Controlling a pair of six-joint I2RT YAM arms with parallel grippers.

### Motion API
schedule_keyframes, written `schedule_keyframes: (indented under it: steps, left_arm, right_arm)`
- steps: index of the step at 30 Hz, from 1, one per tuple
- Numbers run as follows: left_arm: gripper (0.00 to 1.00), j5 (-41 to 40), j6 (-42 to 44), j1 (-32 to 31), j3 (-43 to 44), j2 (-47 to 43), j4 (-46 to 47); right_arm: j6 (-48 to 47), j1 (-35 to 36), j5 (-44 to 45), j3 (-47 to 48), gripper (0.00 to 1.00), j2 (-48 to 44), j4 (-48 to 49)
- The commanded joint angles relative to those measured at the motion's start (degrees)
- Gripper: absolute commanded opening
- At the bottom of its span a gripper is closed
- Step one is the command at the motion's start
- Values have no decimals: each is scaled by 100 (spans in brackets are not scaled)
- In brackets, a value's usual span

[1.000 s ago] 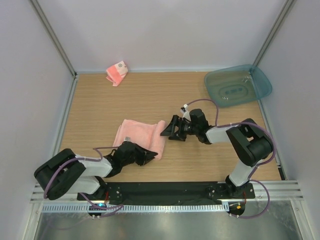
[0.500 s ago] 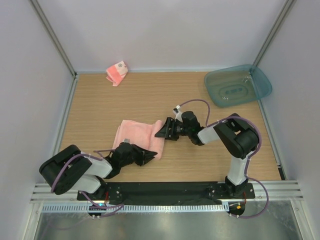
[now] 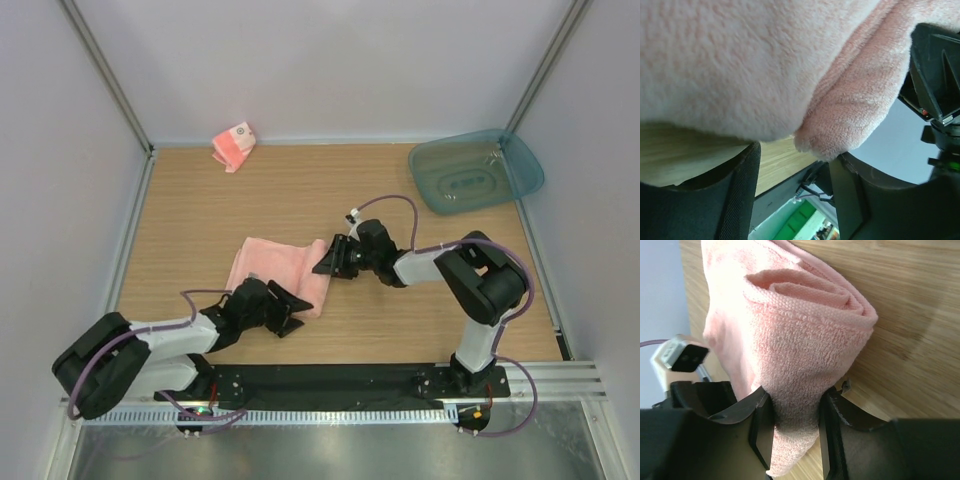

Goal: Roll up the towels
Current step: Roll the towel

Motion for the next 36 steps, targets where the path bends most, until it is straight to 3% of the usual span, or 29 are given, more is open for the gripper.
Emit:
schedule_keyframes:
  steps: [1,3,10,17,24,28,36]
  left_arm:
    - [57,-414,794,-103,474,-442,-1910]
    - [59,-678,1155,-147,667,-583,-2614]
    - [57,-1670,2279,-463,1422,-1050,-3678]
    - [56,-3665,3141,-1797,3214,-437,-5182]
    - [56,-5018,4143,-2853,4287,652,-5174]
    - [57,-5354,4740,-3363,4394,1120,-4560]
    - [62,-5829,5663,-3619,4781,2069,-3962]
  right_arm:
    - [-529,4,883,376,36,-464,-1493]
    - [-713,4,1086,456,36,-683,-1900]
    - [-1048,13,1561,868,36,-1141,-3525]
    - [-1153,57,1561,1212,36,-1238,-4256]
    - [-1224,83,1526,1458,36,-1106,-4617]
    - [-1259,101,1456,1537,36,-1079,-4705]
    - [-1268,119,1403,1599,36,-1053,-4811]
